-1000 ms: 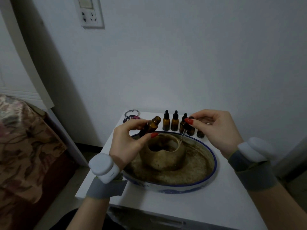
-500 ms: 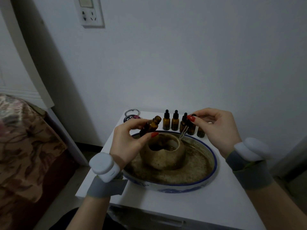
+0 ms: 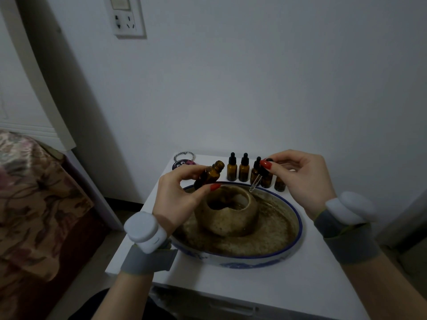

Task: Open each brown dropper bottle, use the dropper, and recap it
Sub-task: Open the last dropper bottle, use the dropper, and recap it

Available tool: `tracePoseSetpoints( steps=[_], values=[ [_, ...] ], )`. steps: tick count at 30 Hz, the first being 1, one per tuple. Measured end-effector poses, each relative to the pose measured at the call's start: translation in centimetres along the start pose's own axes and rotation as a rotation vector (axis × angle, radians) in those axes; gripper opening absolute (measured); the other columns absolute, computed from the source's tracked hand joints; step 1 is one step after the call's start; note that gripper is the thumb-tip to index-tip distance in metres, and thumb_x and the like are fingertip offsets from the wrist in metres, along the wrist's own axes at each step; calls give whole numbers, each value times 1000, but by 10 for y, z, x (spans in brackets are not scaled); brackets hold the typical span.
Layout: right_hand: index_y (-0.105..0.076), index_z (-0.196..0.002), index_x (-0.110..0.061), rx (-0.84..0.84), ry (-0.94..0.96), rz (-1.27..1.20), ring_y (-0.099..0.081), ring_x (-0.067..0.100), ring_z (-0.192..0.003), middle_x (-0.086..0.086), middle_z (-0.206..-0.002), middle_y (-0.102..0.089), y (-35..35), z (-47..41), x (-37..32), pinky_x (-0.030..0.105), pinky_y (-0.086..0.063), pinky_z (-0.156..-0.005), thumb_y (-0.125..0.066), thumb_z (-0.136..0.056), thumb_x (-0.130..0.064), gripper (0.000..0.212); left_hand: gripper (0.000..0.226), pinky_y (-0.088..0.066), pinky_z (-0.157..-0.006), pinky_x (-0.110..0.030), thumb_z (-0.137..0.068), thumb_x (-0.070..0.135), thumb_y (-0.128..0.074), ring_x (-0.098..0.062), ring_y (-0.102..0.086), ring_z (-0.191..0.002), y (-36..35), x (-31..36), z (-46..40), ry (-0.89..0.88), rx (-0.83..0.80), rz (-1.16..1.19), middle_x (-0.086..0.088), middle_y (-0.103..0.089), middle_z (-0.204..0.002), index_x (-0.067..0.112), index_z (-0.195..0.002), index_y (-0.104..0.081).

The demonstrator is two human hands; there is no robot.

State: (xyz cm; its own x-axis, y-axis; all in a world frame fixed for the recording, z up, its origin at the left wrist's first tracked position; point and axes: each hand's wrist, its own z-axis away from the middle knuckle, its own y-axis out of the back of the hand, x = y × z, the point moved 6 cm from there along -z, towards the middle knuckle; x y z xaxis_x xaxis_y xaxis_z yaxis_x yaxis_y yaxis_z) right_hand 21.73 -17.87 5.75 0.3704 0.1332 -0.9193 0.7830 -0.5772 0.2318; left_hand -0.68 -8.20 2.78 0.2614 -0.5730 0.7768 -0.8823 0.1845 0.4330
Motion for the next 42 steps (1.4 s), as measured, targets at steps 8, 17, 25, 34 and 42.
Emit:
tracePoseSetpoints(
  steps=[8, 17, 25, 34, 42],
  values=[
    [-71, -75, -28, 27, 10, -21, -64, 4, -68, -4, -78, -72, -2, 0, -2, 11, -50, -60, -75, -79, -16, 13, 33, -41, -83, -2, -72, 31, -80, 0, -61, -92, -1, 1, 0, 3, 1, -1, 18, -69, -98, 33, -103, -69],
    [-70, -77, -31, 45, 11, -9, -64, 2, -72, -9, -81, -71, -6, -1, -4, 8, -49, -63, -74, -80, -16, 16, 33, -46, -86, -9, -72, 28, -81, -3, -63, -93, 0, 0, 0, -21, 17, -12, 19, -69, -97, 37, -101, -69],
    [-72, -81, -24, 49, -17, -11, -63, -1, -65, -5, -79, -71, -7, 0, -1, 9, -46, -52, -74, -81, -17, 7, 32, -42, -84, -4, -72, 26, -81, -4, -63, -92, 0, 1, 0, -22, 19, -10, 16, -70, -97, 30, -102, -71],
    [-75, -87, -16, 51, -18, 12, -63, 0, -66, -3, -81, -72, -7, -2, 0, 9, -46, -54, -73, -82, -16, 5, 32, -42, -86, -5, -73, 27, -80, -3, -62, -93, 0, 2, 0, -18, 3, -15, 17, -69, -99, 32, -104, -69],
    [-73, -84, -19, 54, -3, 5, -63, -2, -65, -6, -80, -71, -7, -1, 0, 8, -47, -57, -74, -81, -15, 5, 33, -45, -87, -9, -73, 26, -81, -3, -62, -93, -1, 1, 0, -7, 3, -11, 16, -70, -98, 30, -104, -70]
  ],
)
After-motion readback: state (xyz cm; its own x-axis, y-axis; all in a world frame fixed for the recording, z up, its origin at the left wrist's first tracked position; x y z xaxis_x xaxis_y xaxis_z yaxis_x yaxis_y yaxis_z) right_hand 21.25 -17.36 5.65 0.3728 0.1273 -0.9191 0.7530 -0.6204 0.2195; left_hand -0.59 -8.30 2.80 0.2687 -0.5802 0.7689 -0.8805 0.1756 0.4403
